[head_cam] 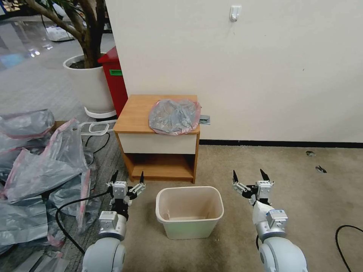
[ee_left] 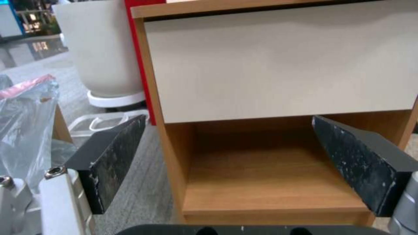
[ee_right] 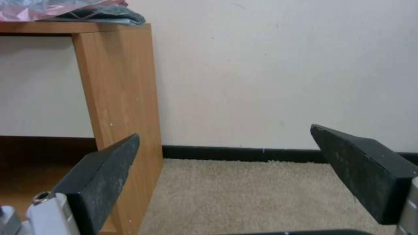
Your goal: Pick up the garbage bag from the table and place it over the trash can.
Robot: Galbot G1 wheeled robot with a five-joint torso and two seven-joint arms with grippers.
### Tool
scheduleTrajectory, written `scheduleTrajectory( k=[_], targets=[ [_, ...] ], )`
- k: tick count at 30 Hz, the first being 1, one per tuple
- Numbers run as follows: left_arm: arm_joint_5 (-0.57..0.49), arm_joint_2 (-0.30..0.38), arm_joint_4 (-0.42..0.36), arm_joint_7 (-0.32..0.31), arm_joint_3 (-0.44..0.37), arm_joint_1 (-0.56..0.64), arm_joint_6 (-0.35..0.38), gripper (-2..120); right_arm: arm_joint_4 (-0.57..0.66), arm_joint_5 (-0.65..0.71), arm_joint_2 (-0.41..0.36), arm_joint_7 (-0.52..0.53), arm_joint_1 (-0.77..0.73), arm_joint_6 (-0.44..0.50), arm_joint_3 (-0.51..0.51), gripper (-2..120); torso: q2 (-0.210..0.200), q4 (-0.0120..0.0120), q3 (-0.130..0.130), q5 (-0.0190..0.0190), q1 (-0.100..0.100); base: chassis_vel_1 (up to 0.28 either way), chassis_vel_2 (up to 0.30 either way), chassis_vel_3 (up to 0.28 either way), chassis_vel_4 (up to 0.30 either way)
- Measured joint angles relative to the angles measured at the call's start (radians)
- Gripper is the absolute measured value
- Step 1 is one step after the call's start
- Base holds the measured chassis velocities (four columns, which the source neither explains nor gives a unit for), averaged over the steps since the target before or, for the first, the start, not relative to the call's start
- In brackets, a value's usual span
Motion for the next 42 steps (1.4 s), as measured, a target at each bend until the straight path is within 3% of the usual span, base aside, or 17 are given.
scheduleTrajectory(
  k=[18,21,29,31,35,42],
  targets=[
    [-0.002,0.002,0.000,0.000,0.000,0.001,-0.001,96,0.000,0.001,0.000,0.000,0.000,0.000,0.000,100,0.000,0.0000,0.000,0.0000,0.000,0.000,0.000,0.000,0.000],
    [-0.019,0.011,0.000,0.002,-0.001,0.005,-0.009,99,0.016,0.049,0.022,0.021,0.010,0.004,-0.048,100,0.000,-0.0002,0.000,0.0002,0.000,0.000,0.000,0.000,0.000],
    [-0.272,0.166,0.007,0.022,-0.063,0.085,-0.176,100,0.028,0.107,0.025,0.015,0.016,-0.014,-0.083,100,0.000,0.0000,0.000,0.0000,0.000,0.000,0.000,0.000,0.000],
    [-0.288,0.176,0.007,0.023,-0.067,0.091,-0.187,100,0.025,0.109,0.025,0.015,0.017,-0.015,-0.086,100,0.000,0.0001,0.000,0.0001,0.000,0.000,0.000,0.000,0.000],
    [-0.336,0.190,0.021,0.082,-0.045,0.100,-0.189,100,0.011,0.115,0.016,0.014,0.033,-0.015,-0.088,100,0.000,-0.0002,0.000,-0.0005,0.000,0.000,0.000,0.000,0.000],
    [-0.338,0.195,0.022,0.087,-0.048,0.102,-0.201,100,-0.018,0.150,-0.018,0.015,0.079,-0.014,-0.090,100,0.000,-0.0001,0.000,0.0002,0.000,0.000,0.000,0.000,0.000]
  ],
)
